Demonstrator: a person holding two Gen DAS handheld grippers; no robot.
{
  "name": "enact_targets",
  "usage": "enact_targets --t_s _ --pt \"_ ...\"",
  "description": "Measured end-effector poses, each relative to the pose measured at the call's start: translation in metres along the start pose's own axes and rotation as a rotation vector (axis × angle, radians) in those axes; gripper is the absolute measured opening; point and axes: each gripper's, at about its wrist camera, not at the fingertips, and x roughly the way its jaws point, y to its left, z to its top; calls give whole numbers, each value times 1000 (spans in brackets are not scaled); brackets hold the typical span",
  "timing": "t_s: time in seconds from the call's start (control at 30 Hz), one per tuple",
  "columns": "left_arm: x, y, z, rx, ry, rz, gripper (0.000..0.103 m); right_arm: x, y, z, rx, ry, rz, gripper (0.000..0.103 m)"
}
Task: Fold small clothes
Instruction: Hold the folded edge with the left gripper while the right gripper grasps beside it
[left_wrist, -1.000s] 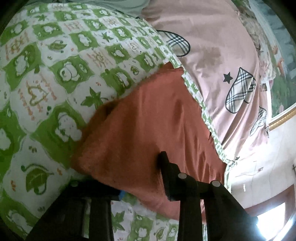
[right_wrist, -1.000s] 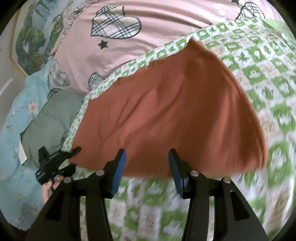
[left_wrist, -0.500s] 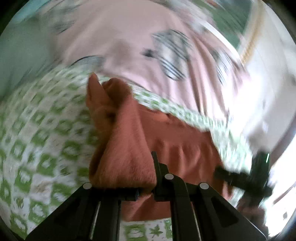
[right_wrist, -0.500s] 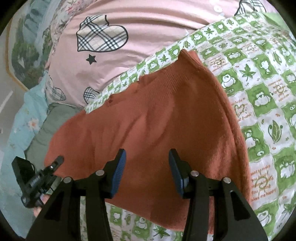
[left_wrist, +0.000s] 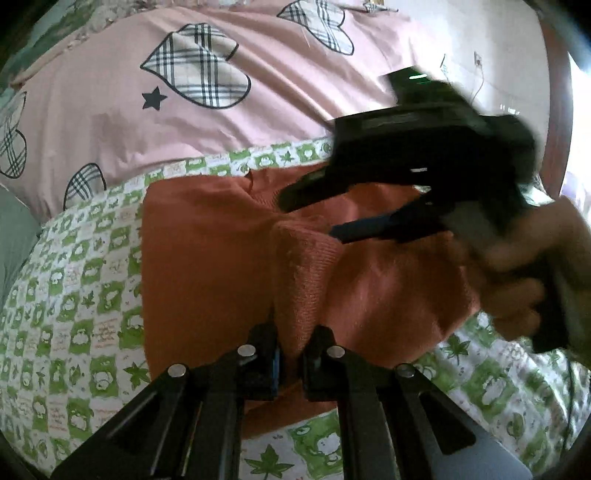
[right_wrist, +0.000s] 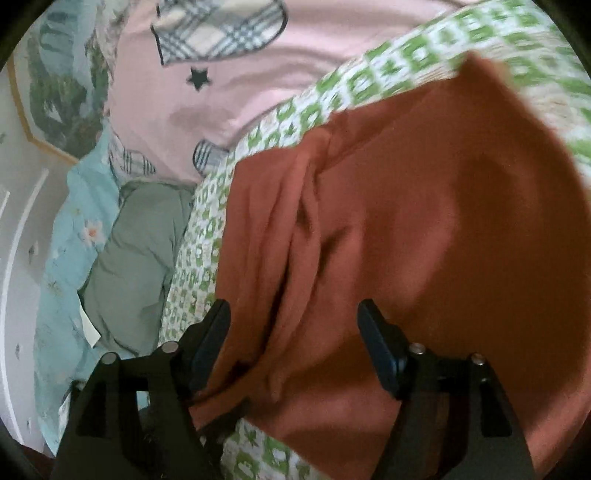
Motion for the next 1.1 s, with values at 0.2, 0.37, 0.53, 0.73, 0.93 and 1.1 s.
enact_targets --t_s 0.2,0.37,0.53,0.73,0.93,1.1 --pt "1 0 4 14 5 -8 6 47 15 40 -44 43 -14 44" --pt "-8 -4 10 -8 -2 -38 6 39 27 47 -86 21 -11 17" --pt "-21 -24 38 -64 -37 -162 6 -39 34 44 -164 -120 2 16" --pt "3 -71 57 -84 -3 -321 6 -96 -12 38 -152 -180 -145 16" --pt "35 -97 48 -94 83 -382 6 -97 -59 29 -113 -145 -258 16" --pt "35 -98 46 -73 67 -416 6 -113 -53 19 -149 -221 -273 16"
